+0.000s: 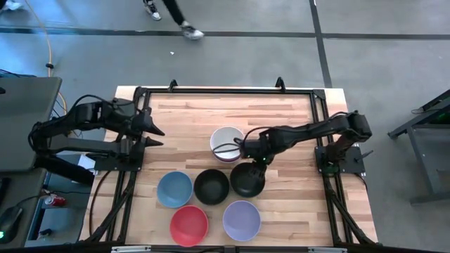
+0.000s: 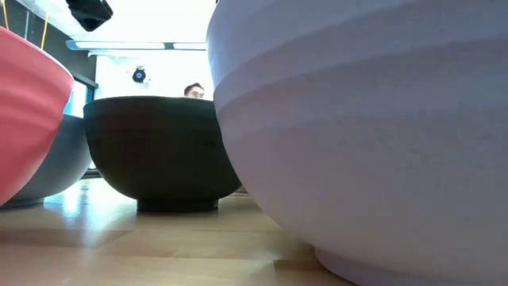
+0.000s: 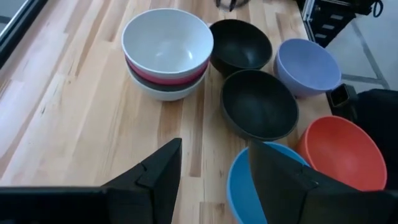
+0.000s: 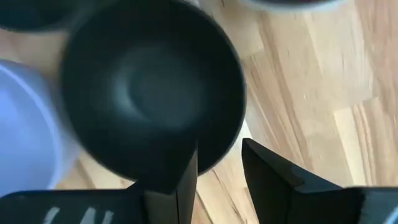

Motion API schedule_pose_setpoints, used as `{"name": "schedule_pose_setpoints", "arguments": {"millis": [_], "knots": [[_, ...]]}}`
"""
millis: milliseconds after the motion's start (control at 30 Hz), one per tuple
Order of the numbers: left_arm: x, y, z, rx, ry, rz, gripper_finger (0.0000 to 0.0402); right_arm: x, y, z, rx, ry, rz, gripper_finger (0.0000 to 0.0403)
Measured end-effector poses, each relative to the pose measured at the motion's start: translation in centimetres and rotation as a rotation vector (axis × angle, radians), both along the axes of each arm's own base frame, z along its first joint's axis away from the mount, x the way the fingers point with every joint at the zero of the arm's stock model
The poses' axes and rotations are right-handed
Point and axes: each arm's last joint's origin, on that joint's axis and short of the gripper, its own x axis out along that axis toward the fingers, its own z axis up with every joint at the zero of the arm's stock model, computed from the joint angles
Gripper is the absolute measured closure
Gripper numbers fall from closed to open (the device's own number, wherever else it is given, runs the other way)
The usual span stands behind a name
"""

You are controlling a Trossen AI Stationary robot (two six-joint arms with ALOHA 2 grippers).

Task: Nest bowls inside each other
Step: Stack the right black bowl on top of the white bowl

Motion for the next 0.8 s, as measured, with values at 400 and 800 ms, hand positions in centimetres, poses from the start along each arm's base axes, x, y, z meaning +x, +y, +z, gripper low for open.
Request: {"name": "schedule_pose_setpoints", "arguments": {"millis": [400, 800], "knots": [[0.6, -0.2, 0.1, -0.011, -0.014, -0.019, 0.0227, 0.3, -0.1, -1.2, -0.076, 0.055, -0.032, 0.0284], [0.8, -0.4, 0.4, -0.011, -0.050, -0.032, 0.0227, 0.9, 0.5, -2.9, -0.061, 0.113, -0.007, 0.0284]]}}
